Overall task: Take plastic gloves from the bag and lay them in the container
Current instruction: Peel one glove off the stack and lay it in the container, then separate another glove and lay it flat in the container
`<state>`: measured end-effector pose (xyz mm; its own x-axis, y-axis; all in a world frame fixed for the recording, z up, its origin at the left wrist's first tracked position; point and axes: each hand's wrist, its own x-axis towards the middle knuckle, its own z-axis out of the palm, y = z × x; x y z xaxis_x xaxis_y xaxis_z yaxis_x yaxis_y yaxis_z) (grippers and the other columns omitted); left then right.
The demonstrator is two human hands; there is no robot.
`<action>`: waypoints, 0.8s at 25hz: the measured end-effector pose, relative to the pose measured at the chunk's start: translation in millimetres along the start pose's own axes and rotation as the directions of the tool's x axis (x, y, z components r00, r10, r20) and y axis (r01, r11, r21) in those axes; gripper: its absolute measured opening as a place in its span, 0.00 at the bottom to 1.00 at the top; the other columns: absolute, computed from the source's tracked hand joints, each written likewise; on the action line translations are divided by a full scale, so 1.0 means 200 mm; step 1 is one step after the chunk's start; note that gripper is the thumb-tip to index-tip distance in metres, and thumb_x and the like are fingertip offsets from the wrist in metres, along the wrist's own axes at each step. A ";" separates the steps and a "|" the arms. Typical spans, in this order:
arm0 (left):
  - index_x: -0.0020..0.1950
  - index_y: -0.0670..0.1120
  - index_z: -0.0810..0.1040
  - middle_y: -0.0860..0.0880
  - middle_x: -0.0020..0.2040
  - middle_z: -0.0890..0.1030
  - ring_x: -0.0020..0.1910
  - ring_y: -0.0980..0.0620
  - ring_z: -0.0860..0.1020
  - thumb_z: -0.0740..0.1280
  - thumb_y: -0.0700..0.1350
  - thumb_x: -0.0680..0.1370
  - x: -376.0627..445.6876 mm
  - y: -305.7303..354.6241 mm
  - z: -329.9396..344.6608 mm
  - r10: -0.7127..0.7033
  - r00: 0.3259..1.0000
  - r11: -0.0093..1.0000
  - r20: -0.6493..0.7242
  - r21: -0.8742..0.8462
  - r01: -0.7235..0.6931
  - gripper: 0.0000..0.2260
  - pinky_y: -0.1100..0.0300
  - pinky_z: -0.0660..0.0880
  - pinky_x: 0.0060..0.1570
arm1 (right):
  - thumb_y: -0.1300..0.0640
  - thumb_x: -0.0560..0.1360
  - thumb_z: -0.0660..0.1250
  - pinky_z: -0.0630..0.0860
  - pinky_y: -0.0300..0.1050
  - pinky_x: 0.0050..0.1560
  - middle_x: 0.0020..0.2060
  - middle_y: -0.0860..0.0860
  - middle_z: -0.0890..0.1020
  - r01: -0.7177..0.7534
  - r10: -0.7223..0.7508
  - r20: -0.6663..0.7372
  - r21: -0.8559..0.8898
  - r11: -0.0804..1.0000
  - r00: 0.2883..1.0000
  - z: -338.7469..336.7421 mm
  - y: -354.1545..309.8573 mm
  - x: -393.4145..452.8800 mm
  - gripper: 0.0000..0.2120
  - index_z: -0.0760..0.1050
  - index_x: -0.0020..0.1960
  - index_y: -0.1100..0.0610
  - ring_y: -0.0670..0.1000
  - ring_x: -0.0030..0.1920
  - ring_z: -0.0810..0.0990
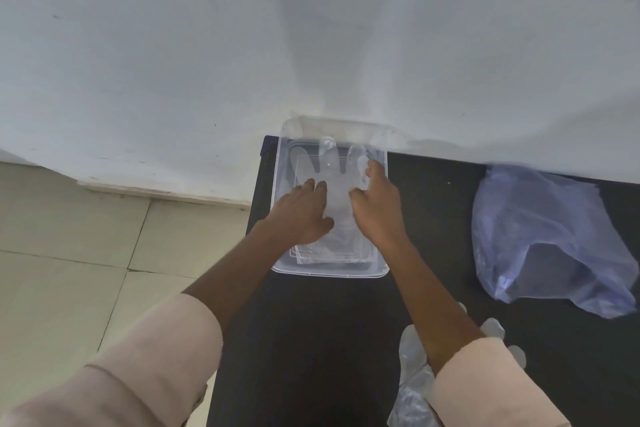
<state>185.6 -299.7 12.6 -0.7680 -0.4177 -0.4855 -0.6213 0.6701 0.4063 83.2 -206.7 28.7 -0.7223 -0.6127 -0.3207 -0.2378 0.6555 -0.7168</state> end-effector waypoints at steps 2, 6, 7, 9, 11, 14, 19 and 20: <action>0.72 0.47 0.67 0.44 0.71 0.72 0.68 0.42 0.72 0.67 0.50 0.77 -0.03 0.02 -0.05 0.005 0.992 0.966 -0.126 -0.255 -0.037 0.24 0.45 0.72 0.64 | 0.62 0.77 0.63 0.73 0.28 0.51 0.65 0.53 0.76 0.050 -0.043 -0.076 0.097 0.994 0.996 -0.09 0.01 -0.06 0.20 0.68 0.69 0.57 0.48 0.56 0.77; 0.60 0.52 0.79 0.48 0.61 0.81 0.59 0.48 0.79 0.68 0.46 0.78 -0.14 0.14 -0.15 -0.149 0.971 0.616 -0.186 -0.786 -0.056 0.11 0.49 0.75 0.60 | 0.61 0.76 0.67 0.76 0.36 0.52 0.54 0.50 0.81 0.003 0.034 -0.084 0.406 0.914 0.996 -0.25 0.04 -0.15 0.11 0.76 0.58 0.57 0.48 0.51 0.79; 0.58 0.52 0.80 0.47 0.59 0.82 0.57 0.48 0.80 0.68 0.46 0.78 -0.18 0.18 -0.16 -0.148 0.975 0.533 -0.166 -0.844 -0.062 0.09 0.48 0.75 0.59 | 0.60 0.76 0.66 0.78 0.43 0.54 0.53 0.51 0.82 -0.036 0.067 -0.047 0.473 0.880 0.997 -0.28 0.05 -0.17 0.09 0.77 0.56 0.56 0.50 0.53 0.80; 0.56 0.52 0.80 0.47 0.57 0.83 0.56 0.47 0.81 0.68 0.47 0.78 -0.23 0.25 -0.16 -0.125 0.980 0.456 -0.152 -0.887 -0.080 0.07 0.48 0.76 0.59 | 0.59 0.77 0.66 0.79 0.48 0.54 0.53 0.52 0.82 -0.095 0.098 0.024 0.533 0.841 0.995 -0.32 0.07 -0.19 0.08 0.77 0.56 0.56 0.52 0.54 0.81; 0.55 0.53 0.81 0.48 0.56 0.84 0.55 0.47 0.81 0.67 0.47 0.78 -0.30 0.35 -0.12 -0.100 0.982 0.466 -0.163 -0.879 -0.098 0.07 0.48 0.76 0.59 | 0.59 0.78 0.66 0.79 0.48 0.51 0.53 0.52 0.82 -0.117 0.101 0.060 0.575 0.810 0.993 -0.38 0.10 -0.26 0.08 0.77 0.56 0.57 0.53 0.53 0.81; 0.54 0.54 0.82 0.49 0.54 0.85 0.55 0.48 0.82 0.66 0.47 0.79 -0.38 0.51 -0.03 -0.050 0.987 0.519 -0.156 -0.848 -0.107 0.07 0.48 0.76 0.59 | 0.58 0.77 0.66 0.77 0.46 0.46 0.53 0.54 0.82 -0.114 0.096 0.063 0.624 0.773 0.993 -0.45 0.21 -0.38 0.09 0.77 0.57 0.56 0.53 0.53 0.82; 0.57 0.50 0.80 0.49 0.54 0.84 0.54 0.49 0.82 0.64 0.46 0.80 -0.51 0.72 0.18 -0.003 0.993 0.568 -0.121 -0.817 -0.098 0.08 0.49 0.76 0.57 | 0.57 0.77 0.66 0.80 0.50 0.52 0.53 0.53 0.83 -0.136 0.160 0.018 0.618 0.774 0.987 -0.54 0.44 -0.65 0.07 0.78 0.55 0.54 0.53 0.54 0.83; 0.58 0.49 0.80 0.47 0.55 0.84 0.53 0.49 0.81 0.64 0.45 0.80 -0.54 0.75 0.23 0.010 0.995 0.569 -0.101 -0.818 -0.089 0.09 0.50 0.76 0.57 | 0.57 0.77 0.66 0.80 0.50 0.52 0.53 0.53 0.83 -0.145 0.173 0.017 0.621 0.770 0.985 -0.55 0.49 -0.71 0.06 0.78 0.53 0.53 0.53 0.53 0.83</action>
<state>182.3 -126.2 89.0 -0.7861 -0.4705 -0.4009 -0.4126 -0.0836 0.9071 91.6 -7.4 72.0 -0.7416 -0.4977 -0.4498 0.3253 0.3196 -0.8900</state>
